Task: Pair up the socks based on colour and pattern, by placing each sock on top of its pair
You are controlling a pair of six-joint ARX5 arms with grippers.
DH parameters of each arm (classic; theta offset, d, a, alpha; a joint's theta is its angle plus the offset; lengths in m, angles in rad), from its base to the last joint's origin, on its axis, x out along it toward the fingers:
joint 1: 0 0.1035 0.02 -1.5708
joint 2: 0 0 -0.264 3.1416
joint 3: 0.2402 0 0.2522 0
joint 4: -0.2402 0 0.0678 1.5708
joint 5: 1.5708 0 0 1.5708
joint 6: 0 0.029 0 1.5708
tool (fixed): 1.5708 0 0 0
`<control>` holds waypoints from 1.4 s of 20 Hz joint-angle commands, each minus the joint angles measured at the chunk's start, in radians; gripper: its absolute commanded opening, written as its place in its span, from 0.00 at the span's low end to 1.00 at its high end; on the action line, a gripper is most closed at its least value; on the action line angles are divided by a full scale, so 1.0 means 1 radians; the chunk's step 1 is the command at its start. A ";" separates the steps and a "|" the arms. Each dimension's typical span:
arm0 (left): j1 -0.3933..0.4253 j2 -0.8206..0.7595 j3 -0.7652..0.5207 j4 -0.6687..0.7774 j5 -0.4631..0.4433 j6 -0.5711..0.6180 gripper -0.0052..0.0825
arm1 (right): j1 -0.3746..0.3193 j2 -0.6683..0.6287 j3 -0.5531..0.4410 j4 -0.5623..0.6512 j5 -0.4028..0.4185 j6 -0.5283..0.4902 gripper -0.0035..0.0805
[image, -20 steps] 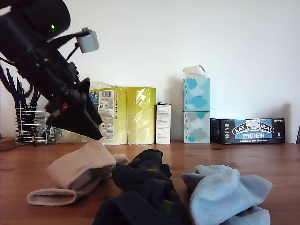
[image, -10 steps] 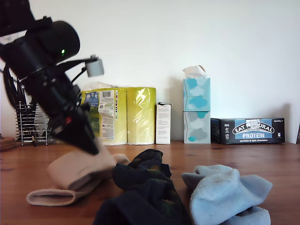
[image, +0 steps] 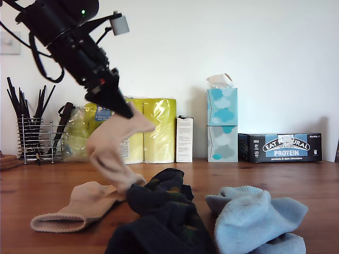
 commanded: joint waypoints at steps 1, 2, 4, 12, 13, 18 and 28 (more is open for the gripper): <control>0.009 -0.009 0.027 0.071 0.003 -0.013 0.03 | -0.006 0.005 0.002 0.004 -0.004 0.002 0.03; 0.010 -0.008 0.035 0.110 0.000 -0.033 0.03 | -0.006 0.009 0.002 0.003 -0.004 0.002 0.03; 0.019 -0.009 0.038 0.185 -0.001 -0.065 0.03 | -0.006 0.017 0.002 0.001 -0.004 0.003 0.03; 0.066 0.037 0.038 0.212 0.019 -0.232 0.03 | -0.006 0.041 0.002 -0.002 -0.005 0.006 0.03; 0.074 0.053 0.038 0.185 0.051 -0.254 0.03 | -0.006 0.042 0.002 -0.002 -0.005 0.006 0.03; 0.085 0.073 0.035 -0.016 0.174 -0.272 0.03 | -0.006 0.057 0.002 0.000 -0.005 0.005 0.03; 0.081 0.073 -0.113 -0.369 0.236 -0.180 0.05 | -0.006 0.062 0.002 0.007 -0.023 0.002 0.03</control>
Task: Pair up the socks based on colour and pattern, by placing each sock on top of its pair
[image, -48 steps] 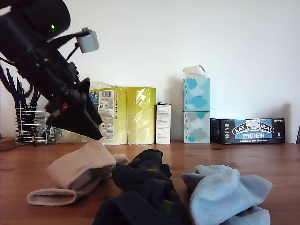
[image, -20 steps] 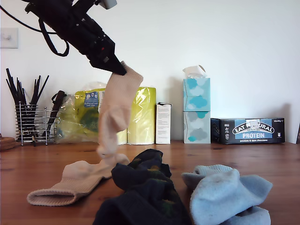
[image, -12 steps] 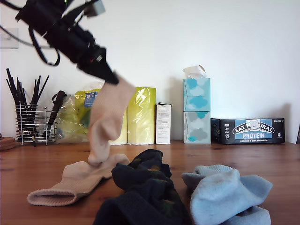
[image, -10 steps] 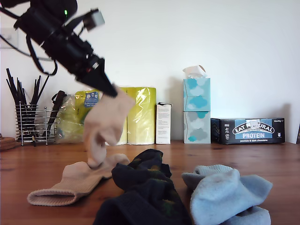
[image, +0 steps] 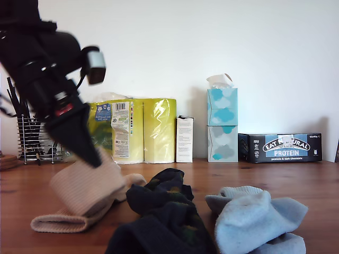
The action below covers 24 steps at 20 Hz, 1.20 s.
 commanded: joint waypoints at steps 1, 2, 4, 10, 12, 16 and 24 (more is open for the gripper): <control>-0.005 0.006 -0.026 -0.003 0.008 0.004 0.12 | -0.006 0.000 0.002 0.007 -0.008 0.000 0.03; -0.005 0.006 -0.031 -0.005 0.008 0.002 0.27 | -0.006 0.000 0.002 0.008 -0.011 0.000 0.03; -0.005 0.006 -0.031 -0.005 -0.015 -0.029 0.60 | -0.006 0.000 0.002 0.014 -0.011 -0.001 0.03; -0.007 -0.025 0.007 -0.180 -0.093 -0.034 0.74 | -0.006 0.000 0.002 0.028 -0.011 -0.008 0.03; -0.011 -0.061 0.027 -0.235 -0.095 -0.049 0.73 | -0.006 0.000 0.002 0.034 -0.011 -0.008 0.03; -0.011 -0.116 0.028 -0.095 -0.096 -0.084 0.69 | -0.006 0.000 0.002 0.045 -0.011 -0.009 0.03; -0.012 -0.113 0.028 0.100 -0.103 -0.082 0.38 | -0.006 0.005 0.002 0.042 -0.011 -0.015 0.03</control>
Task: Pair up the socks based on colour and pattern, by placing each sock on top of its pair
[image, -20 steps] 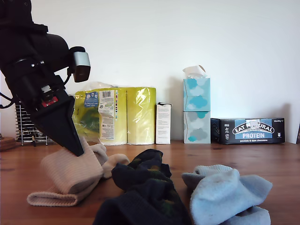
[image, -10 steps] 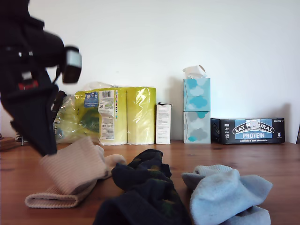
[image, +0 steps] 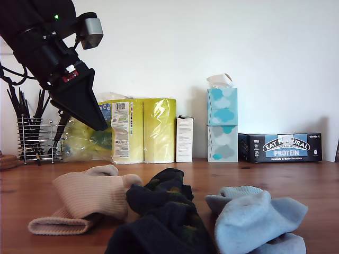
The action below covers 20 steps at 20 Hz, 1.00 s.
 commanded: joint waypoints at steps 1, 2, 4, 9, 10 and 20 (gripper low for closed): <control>-0.002 0.020 -0.010 -0.010 0.018 0.007 0.39 | -0.006 0.009 0.002 0.003 -0.006 -0.006 0.03; -0.004 0.027 -0.010 -0.021 0.042 0.033 0.40 | -0.006 0.013 0.002 0.005 -0.006 -0.007 0.03; -0.020 0.040 -0.011 -0.040 0.087 0.095 0.48 | -0.006 0.026 0.002 0.006 -0.006 -0.011 0.03; -0.054 0.153 -0.011 -0.053 0.085 0.139 0.60 | -0.006 0.039 0.002 0.004 -0.006 -0.014 0.03; -0.058 0.174 -0.011 -0.050 0.071 0.140 0.61 | -0.006 0.039 0.002 0.003 -0.006 -0.014 0.03; -0.071 0.245 -0.011 0.016 -0.066 0.154 0.61 | -0.006 0.039 0.002 -0.018 -0.006 -0.017 0.03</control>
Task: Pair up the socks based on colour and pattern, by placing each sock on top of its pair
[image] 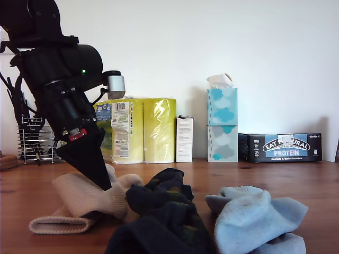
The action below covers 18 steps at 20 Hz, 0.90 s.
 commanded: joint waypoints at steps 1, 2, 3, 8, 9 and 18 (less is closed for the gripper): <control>-0.003 0.027 -0.011 0.006 -0.008 0.006 0.61 | -0.006 -0.005 0.002 0.004 -0.004 -0.002 0.03; -0.003 0.027 -0.011 0.004 -0.005 0.002 0.61 | -0.006 -0.005 0.002 0.004 -0.004 -0.002 0.03; -0.003 0.027 -0.011 -0.003 -0.001 -0.004 0.61 | -0.006 -0.005 0.002 0.005 -0.004 -0.002 0.03; -0.004 0.030 -0.011 -0.040 0.072 -0.019 0.18 | -0.006 -0.005 0.002 0.012 -0.004 -0.002 0.03; -0.004 0.029 -0.011 -0.040 0.073 -0.019 0.09 | -0.006 -0.005 0.002 0.011 -0.004 -0.002 0.03; -0.004 0.018 0.061 -0.127 0.071 -0.019 0.03 | -0.006 -0.005 0.002 0.003 -0.004 -0.002 0.03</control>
